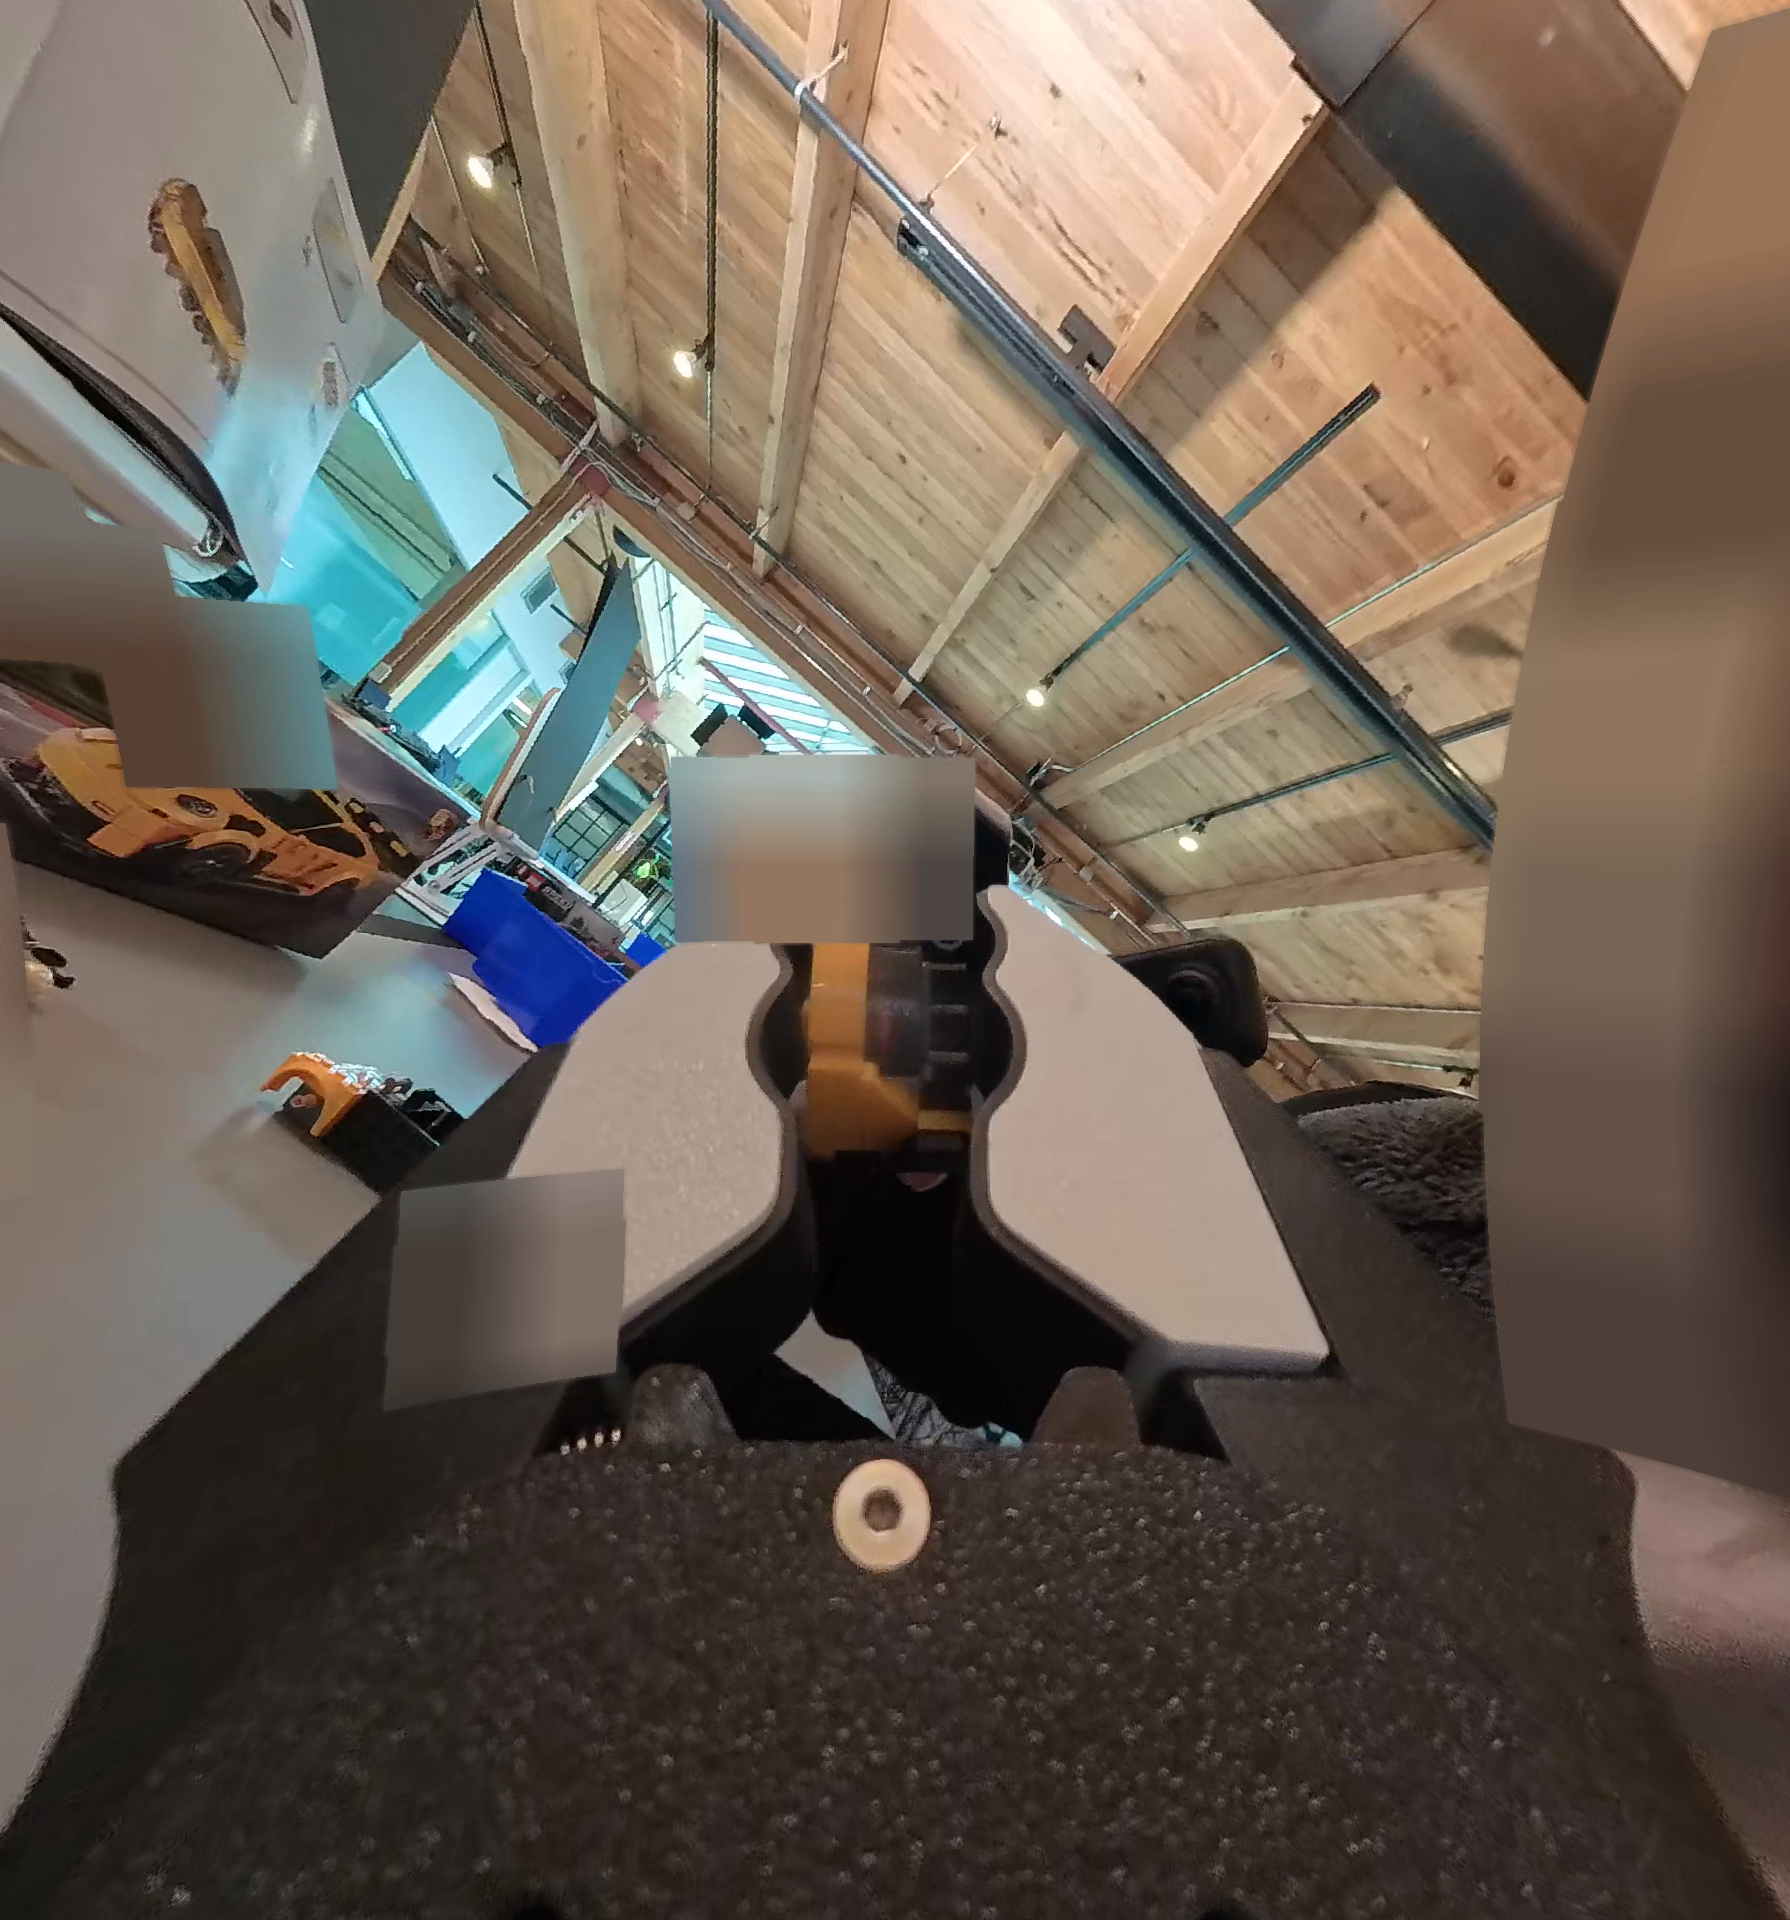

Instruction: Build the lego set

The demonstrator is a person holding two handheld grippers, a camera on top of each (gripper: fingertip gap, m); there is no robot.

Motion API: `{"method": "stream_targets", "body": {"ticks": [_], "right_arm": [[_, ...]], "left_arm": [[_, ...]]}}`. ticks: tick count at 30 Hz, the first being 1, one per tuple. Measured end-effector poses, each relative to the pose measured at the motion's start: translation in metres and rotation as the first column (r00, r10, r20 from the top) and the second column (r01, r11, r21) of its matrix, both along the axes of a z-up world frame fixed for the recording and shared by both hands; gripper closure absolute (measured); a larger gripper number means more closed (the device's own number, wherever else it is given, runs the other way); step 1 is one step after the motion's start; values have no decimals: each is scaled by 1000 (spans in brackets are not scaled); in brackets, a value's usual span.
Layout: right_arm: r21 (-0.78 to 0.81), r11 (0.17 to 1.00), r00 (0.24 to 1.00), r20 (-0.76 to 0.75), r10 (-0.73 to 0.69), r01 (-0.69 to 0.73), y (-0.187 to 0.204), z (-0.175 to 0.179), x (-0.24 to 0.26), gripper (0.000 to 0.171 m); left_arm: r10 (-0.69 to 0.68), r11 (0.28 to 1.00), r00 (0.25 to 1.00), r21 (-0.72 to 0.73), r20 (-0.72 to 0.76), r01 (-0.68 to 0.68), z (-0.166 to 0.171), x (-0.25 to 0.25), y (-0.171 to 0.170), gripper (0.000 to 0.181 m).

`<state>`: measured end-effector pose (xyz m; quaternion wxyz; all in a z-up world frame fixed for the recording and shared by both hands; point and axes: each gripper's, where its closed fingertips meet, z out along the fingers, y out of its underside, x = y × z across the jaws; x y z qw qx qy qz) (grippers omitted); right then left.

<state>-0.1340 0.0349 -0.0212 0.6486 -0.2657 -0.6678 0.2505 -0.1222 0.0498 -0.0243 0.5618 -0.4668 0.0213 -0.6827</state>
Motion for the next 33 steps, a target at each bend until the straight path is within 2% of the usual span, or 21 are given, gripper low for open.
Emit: {"method": "stream_targets", "body": {"ticks": [1, 13, 22, 26, 29, 33], "right_arm": [[-7, 1000, 1000, -13, -4, 4, 0, 0, -1, 127], [-62, 997, 992, -115, -49, 42, 1, 0, -3, 129], [-62, 996, 991, -112, -76, 69, 4, -6, -2, 130], [-46, 996, 994, -77, -79, 76, 7, -8, 0, 130], [-99, 993, 996, -62, -72, 65, 10, -7, 5, 130], [-387, 922, 997, -77, -4, -26, 21, 4, 25, 132]], "left_arm": [[-2, 1000, 1000, -2, 11, 2, 0, -1, 0, 153], [12, 1000, 998, -21, 65, -11, 1, -6, 2, 153], [33, 999, 999, -32, 36, -32, -4, -7, 5, 152], [53, 998, 998, -21, -27, -53, -7, -6, 7, 153], [97, 995, 989, 19, -116, -96, -8, -4, 8, 154], [246, 966, 910, 166, -335, -200, -12, 0, 7, 154]]}}
